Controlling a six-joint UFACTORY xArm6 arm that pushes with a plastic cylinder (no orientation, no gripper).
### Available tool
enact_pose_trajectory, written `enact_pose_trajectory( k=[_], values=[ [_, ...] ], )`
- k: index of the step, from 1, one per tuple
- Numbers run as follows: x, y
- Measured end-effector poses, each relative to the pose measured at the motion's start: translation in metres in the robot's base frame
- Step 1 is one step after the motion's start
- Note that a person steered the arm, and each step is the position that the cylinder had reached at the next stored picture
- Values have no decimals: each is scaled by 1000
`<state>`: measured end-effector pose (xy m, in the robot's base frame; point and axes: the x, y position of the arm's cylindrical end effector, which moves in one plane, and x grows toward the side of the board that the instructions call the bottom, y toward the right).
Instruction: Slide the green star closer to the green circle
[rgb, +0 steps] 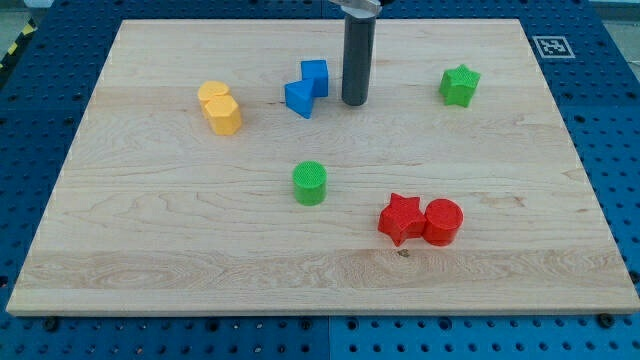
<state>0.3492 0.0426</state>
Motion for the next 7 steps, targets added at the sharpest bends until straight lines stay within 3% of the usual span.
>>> enact_pose_trajectory(
  k=[2, 3, 5, 7],
  values=[
    [-69, 33],
    [-73, 108],
    [-49, 122],
    [-29, 187]
  ],
)
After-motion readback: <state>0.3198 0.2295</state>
